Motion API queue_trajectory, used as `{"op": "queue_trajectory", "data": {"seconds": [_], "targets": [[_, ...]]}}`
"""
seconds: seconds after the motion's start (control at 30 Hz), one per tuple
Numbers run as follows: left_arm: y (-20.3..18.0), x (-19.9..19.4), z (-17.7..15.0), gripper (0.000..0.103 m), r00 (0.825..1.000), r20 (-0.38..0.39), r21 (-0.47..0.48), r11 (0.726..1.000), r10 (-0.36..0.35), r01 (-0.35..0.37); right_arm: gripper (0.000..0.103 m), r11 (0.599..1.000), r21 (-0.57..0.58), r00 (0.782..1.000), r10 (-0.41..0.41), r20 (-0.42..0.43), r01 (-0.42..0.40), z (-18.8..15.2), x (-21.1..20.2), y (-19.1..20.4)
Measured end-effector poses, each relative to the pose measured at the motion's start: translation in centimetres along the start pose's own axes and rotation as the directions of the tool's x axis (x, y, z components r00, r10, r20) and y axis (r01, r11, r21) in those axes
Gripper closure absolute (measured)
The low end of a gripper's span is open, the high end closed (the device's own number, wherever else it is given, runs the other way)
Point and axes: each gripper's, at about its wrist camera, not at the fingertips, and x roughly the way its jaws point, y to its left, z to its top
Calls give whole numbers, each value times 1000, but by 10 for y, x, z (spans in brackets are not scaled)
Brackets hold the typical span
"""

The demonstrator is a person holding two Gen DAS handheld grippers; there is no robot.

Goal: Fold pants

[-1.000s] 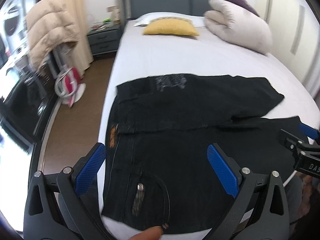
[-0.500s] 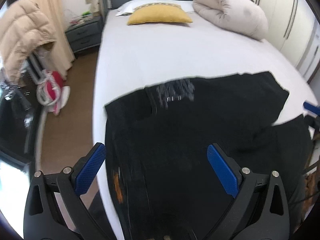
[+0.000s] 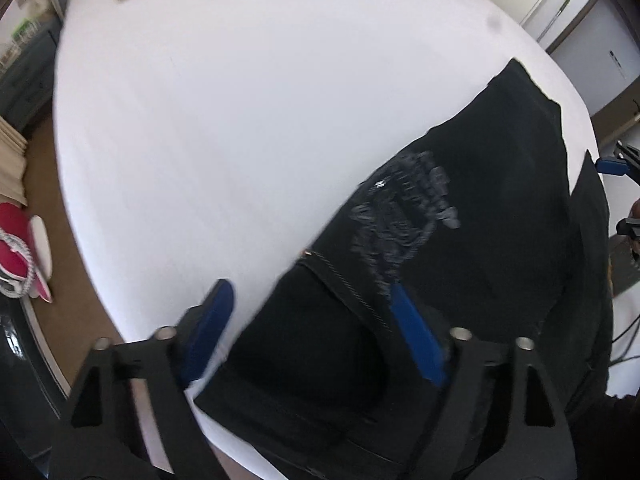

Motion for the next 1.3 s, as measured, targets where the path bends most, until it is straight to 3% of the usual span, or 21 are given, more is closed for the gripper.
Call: {"op": "queue_trajectory", "data": {"seconds": [0.13,0.23,0.33,0.53,0.77,0.97,1.07,1.17,1.2,1.23,1.27,1.3], "targets": [[10,20,5,53,998,-66,13,1000,-18,19,44,999,-23,999,34,-29,-34,13,20,-7],[9,16,9,89,997,-74,22,1000,-8,9,49,997,-40,998,61,-36,-62,24,29,-10],[4,12,6,98,998,-58,41,999,31,-28,54,994,-93,997,48,-56,-53,38,42,-9],[-15,-28,-18,99,989,113,36,995,93,-97,65,973,-225,995,40,-90,-59,80,67,-6],[-46,-70,-46,99,952,254,89,976,171,-199,66,930,-358,972,2,-235,-89,110,119,-7],[-66,-83,-72,99,934,307,104,969,183,-224,65,906,-411,946,-38,-321,-103,123,148,-19],[-71,-72,-77,99,929,318,113,965,190,-236,53,910,-392,927,-22,-375,-137,131,160,-31],[-74,-74,-79,99,928,322,110,966,187,-232,53,911,-371,906,6,-423,-180,134,171,-38],[-76,-74,-81,99,928,322,109,967,186,-231,53,912,-354,890,26,-456,-208,134,177,-40],[-76,-74,-82,99,930,320,107,968,182,-227,60,912,-343,880,39,-473,-225,134,180,-43],[-79,-71,-82,99,930,320,105,969,181,-225,77,913,-333,874,48,-484,-235,135,182,-46],[-79,-71,-82,99,930,320,103,969,180,-223,83,912,-326,871,62,-487,-247,135,181,-47]]}}
